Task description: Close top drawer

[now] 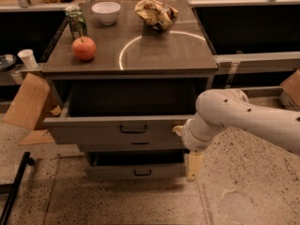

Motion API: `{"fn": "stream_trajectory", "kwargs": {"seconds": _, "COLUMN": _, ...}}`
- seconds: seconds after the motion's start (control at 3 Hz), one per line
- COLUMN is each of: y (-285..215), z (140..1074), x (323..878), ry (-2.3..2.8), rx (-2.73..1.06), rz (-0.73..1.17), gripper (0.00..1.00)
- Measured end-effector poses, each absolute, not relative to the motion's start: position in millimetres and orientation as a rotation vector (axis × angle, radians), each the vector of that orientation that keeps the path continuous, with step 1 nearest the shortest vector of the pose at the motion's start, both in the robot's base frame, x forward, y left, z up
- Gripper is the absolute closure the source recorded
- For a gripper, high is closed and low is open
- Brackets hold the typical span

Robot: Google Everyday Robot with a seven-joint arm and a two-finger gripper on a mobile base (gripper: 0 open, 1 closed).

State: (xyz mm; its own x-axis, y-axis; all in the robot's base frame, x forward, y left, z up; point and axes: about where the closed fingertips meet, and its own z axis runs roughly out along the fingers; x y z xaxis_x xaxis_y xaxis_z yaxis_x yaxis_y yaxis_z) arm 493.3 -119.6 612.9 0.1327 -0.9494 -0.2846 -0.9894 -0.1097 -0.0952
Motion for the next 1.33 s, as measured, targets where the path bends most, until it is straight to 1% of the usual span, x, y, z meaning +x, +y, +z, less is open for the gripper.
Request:
{"fn": "stream_trajectory", "kwargs": {"seconds": 0.33, "y": -115, "z": 613, "x": 535, "ry": 1.866, "rx": -2.156, "rz": 0.206, "gripper": 0.02}}
{"fn": "stream_trajectory", "kwargs": {"seconds": 1.0, "y": -110, "z": 615, "x": 599, "ry": 1.843, "rx": -2.13, "rz": 0.149, "gripper": 0.47}}
{"fn": "stream_trajectory", "kwargs": {"seconds": 1.33, "y": -112, "z": 619, "x": 627, "ry": 1.845, "rx": -2.098, "rz": 0.121, "gripper": 0.76}}
